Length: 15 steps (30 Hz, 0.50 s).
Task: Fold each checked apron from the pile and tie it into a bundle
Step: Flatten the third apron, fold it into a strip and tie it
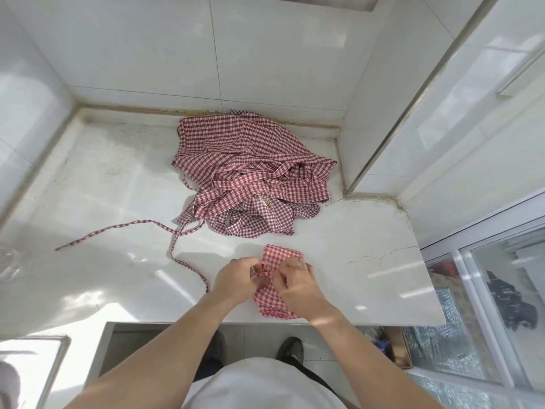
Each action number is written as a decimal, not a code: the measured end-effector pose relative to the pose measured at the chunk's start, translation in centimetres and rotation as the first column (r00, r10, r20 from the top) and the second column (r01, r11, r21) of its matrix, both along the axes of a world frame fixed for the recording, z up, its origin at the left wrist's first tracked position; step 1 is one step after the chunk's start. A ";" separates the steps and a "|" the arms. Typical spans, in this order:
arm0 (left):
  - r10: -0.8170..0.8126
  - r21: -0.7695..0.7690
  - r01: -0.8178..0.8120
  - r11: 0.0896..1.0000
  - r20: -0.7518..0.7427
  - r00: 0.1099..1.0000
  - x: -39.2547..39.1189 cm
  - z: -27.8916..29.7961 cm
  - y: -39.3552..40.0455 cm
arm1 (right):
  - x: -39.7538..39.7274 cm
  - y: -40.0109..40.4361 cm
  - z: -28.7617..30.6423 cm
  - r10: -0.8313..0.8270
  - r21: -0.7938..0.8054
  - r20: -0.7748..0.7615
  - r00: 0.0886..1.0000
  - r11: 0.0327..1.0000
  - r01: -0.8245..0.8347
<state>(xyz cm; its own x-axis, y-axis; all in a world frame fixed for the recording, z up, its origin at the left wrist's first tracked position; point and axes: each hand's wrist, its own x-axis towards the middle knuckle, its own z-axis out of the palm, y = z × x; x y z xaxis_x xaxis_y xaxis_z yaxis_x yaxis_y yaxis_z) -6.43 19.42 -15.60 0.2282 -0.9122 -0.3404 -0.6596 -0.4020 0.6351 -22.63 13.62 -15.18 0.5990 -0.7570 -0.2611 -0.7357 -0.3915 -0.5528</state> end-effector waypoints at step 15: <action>-0.059 0.187 0.030 0.982 0.151 0.987 0.1 1.2 -1.4 | -4.2 -2.9 1.7 -0.238 0.132 0.221 0.946 0.968 0.213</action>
